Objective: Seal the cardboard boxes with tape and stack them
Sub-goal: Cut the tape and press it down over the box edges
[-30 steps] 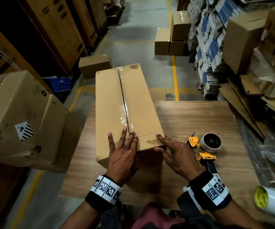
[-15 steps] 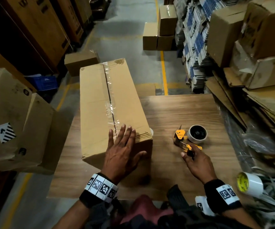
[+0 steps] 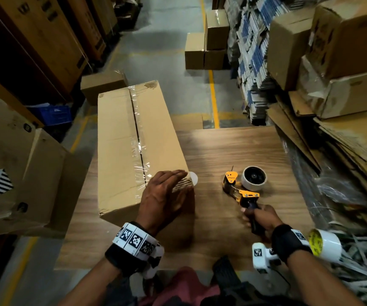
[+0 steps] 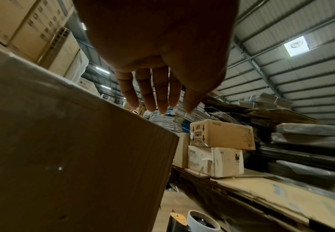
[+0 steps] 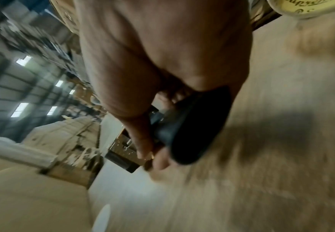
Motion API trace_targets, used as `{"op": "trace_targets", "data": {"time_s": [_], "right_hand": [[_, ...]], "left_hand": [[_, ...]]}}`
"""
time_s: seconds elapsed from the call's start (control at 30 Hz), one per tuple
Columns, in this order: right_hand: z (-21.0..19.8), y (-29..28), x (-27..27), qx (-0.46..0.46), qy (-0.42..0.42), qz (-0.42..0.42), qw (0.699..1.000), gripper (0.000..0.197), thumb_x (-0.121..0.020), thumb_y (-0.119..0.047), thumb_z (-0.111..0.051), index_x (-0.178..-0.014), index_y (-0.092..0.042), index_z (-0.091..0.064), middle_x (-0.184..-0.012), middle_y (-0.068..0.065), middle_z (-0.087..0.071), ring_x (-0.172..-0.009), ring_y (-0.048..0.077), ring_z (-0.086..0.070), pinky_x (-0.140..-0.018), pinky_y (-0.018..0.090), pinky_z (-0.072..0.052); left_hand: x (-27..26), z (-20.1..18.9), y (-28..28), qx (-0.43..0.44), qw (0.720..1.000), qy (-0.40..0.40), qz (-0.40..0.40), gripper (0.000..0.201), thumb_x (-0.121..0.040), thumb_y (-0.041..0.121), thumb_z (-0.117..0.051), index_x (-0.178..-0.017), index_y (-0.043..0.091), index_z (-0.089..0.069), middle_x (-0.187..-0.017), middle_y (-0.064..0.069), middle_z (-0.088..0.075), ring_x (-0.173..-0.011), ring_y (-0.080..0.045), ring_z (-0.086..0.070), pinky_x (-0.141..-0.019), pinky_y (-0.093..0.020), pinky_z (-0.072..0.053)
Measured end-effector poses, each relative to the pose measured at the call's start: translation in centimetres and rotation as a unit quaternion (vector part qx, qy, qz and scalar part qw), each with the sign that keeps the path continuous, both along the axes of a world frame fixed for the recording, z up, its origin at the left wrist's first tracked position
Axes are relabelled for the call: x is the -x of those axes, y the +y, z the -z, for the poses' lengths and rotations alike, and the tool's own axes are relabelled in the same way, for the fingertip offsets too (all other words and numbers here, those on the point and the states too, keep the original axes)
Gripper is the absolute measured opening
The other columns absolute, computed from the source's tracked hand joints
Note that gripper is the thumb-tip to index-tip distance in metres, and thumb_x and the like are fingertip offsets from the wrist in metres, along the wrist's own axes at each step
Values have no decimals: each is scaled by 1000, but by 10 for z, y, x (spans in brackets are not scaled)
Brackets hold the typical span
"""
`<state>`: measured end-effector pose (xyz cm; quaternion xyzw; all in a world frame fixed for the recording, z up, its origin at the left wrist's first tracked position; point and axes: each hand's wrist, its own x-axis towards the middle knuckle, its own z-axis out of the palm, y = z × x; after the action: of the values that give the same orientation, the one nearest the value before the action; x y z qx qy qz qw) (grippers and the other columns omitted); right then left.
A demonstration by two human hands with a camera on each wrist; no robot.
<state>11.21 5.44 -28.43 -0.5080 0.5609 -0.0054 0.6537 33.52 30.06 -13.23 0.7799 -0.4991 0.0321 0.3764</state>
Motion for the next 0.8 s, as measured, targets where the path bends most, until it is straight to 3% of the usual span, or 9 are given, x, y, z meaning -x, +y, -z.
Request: {"op": "trace_targets", "data": {"time_s": [0.07,0.17,0.23,0.33,0.43,0.5,0.6,0.7,0.8], "right_hand": [[-35,6,0,-28,-70,-21,997,22,-90,-3,-75,-109,4,-67,-71,12,-59,-59,22,-54,-52,30,-45],[-94,14,-4,-54,-168,-77,981,17,-90,-3,-72,-105,-2,-64,-72,7,-58,-58,18,-55,-50,28,-47],[-131,23,-13,-74,-221,-130,964,20,-88,-3,-71,-106,0,-64,-75,10,-55,-59,20,-53,-52,28,-47],[-173,35,-35,-72,-253,-204,943,36,-84,-4,-80,-114,6,-63,-78,13,-54,-60,23,-52,-54,31,-47],[-194,50,-57,-55,-265,-215,938,53,-74,-17,-86,-115,8,-63,-80,15,-54,-60,24,-53,-54,31,-48],[-200,56,-68,-34,-278,-200,939,59,-67,-21,-89,-112,7,-65,-81,16,-56,-61,24,-55,-55,33,-50],[-210,65,-82,13,-288,-203,936,40,-74,-12,-91,-104,2,-68,-78,16,-57,-61,26,-55,-55,33,-51],[-222,71,-93,61,-277,-218,934,23,-78,-2,-80,-98,0,-69,-72,17,-60,-59,25,-56,-50,28,-49],[-228,74,-103,89,-272,-235,929,25,-75,-5,-82,-98,-3,-71,-73,17,-63,-60,26,-58,-54,30,-51]], "left_hand": [[-6,-6,1,-14,1000,-2,-27,46,-94,36,-74,-135,15,-68,-134,0,-68,-121,-20,-62,-99,-43,-54],[-13,-16,1,-94,992,3,-90,80,-91,70,-58,-155,25,-46,-157,-5,-48,-146,-26,-38,-120,-46,-35],[-17,-28,-3,-89,987,85,-103,100,-81,88,-48,-161,30,-34,-165,-6,-35,-154,-26,-22,-126,-46,-24],[-25,-46,-8,-68,976,186,-91,114,-70,96,-51,-163,38,-21,-169,-4,-24,-156,-19,-10,-127,-49,-20],[-36,-63,0,-35,971,218,-91,109,-73,87,-63,-162,39,-24,-165,-2,-31,-151,-15,-18,-122,-43,-28],[-42,-67,13,-2,980,173,-103,102,-75,80,-66,-160,35,-32,-160,2,-40,-146,-13,-28,-116,-35,-32],[-46,-63,32,28,988,116,-94,94,-80,75,-70,-158,33,-37,-152,6,-48,-136,-12,-45,-108,-36,-46],[-43,-58,47,45,983,158,-81,93,-80,70,-73,-157,33,-36,-141,7,-53,-117,-7,-58,-92,-35,-56],[-41,-56,57,80,978,184,-59,78,-84,61,-75,-149,32,-43,-126,9,-57,-100,-14,-65,-79,-39,-58]]}}
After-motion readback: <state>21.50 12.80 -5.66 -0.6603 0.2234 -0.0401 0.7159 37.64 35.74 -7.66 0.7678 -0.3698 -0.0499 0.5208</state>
